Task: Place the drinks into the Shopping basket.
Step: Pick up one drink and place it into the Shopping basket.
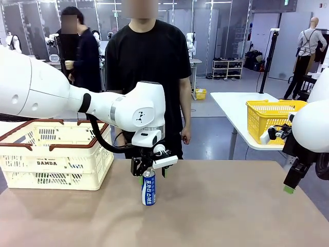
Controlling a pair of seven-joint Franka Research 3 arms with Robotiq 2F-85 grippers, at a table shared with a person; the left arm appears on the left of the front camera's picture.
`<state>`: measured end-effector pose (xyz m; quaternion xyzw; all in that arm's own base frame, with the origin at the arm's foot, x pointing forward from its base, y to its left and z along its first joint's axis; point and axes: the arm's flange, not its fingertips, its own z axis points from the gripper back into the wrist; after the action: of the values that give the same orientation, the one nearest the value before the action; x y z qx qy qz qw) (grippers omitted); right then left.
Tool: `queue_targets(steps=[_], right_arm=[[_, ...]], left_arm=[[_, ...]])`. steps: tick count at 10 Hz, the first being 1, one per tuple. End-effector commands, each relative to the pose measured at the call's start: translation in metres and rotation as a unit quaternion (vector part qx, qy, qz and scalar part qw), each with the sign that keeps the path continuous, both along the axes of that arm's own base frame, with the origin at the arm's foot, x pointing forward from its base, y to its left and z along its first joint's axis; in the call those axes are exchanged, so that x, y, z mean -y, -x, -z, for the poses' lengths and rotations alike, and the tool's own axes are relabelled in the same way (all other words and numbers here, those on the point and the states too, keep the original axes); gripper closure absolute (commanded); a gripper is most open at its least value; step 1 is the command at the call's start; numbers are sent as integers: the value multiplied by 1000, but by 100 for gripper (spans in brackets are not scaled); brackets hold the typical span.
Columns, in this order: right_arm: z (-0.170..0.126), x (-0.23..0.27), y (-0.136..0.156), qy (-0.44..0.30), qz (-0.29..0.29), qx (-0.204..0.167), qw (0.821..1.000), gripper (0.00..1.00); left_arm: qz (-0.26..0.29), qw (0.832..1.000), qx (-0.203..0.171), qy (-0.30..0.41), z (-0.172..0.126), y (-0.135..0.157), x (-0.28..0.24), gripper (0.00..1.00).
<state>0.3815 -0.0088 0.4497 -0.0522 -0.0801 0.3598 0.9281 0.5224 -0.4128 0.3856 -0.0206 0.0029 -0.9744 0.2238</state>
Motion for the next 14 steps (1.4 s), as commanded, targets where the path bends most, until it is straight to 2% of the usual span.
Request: queue_targets(steps=[1, 9, 11, 14], right_arm=[[0, -2, 1, -1, 7, 1, 1000, 0], [0, -2, 1, -1, 7, 1, 1000, 0], [0, -2, 1, -1, 7, 1, 1000, 0], [0, -2, 1, -1, 7, 1, 1000, 0]], left_arm=[[-22, 1000, 11, -2, 7, 7, -3, 0], [-41, 999, 16, -4, 9, 16, -17, 0], [-41, 999, 12, 7, 9, 16, -18, 9], [-37, 999, 2, 11, 11, 14, -17, 39]])
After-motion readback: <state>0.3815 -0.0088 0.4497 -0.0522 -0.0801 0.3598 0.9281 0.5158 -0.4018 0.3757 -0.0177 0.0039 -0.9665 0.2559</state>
